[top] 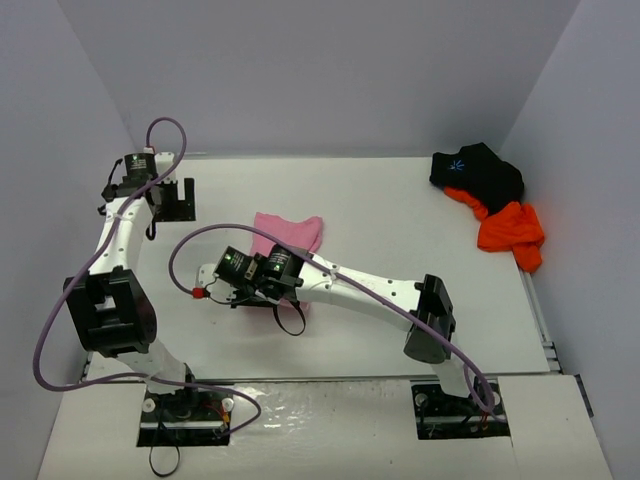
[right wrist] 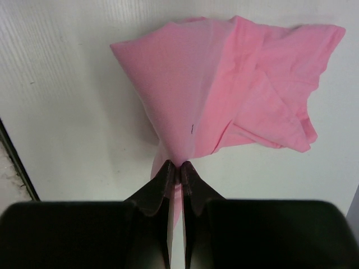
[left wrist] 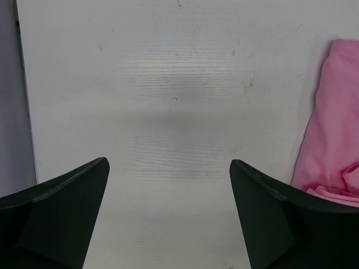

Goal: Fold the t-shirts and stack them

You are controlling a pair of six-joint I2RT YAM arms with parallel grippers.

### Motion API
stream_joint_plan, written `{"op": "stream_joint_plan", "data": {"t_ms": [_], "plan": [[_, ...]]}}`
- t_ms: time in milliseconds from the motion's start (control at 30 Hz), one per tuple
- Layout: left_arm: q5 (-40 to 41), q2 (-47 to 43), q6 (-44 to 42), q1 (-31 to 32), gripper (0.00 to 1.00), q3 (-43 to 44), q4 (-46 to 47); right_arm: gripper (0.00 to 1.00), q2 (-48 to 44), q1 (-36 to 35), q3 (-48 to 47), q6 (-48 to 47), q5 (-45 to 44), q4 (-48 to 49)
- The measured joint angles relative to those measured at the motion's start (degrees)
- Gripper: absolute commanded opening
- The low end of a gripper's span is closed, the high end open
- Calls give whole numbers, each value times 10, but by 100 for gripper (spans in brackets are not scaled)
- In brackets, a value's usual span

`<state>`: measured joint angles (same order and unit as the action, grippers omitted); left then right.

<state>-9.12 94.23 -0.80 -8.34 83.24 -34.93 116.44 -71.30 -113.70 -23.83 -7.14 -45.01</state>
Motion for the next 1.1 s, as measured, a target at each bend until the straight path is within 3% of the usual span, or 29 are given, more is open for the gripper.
{"op": "stream_joint_plan", "data": {"t_ms": [367,600,833,1100], "plan": [[1,-10,-7,0,87,0,-8,0,0,5,-39,-2,-11,-10],[1,-9,-7,0,87,0,-8,0,9,68,-83,-38,-70,19],[1,-5,-7,0,87,0,-8,0,57,122,-139,-100,-114,57],[2,10,-7,0,87,0,-7,0,137,160,-155,-149,-83,86]]}}
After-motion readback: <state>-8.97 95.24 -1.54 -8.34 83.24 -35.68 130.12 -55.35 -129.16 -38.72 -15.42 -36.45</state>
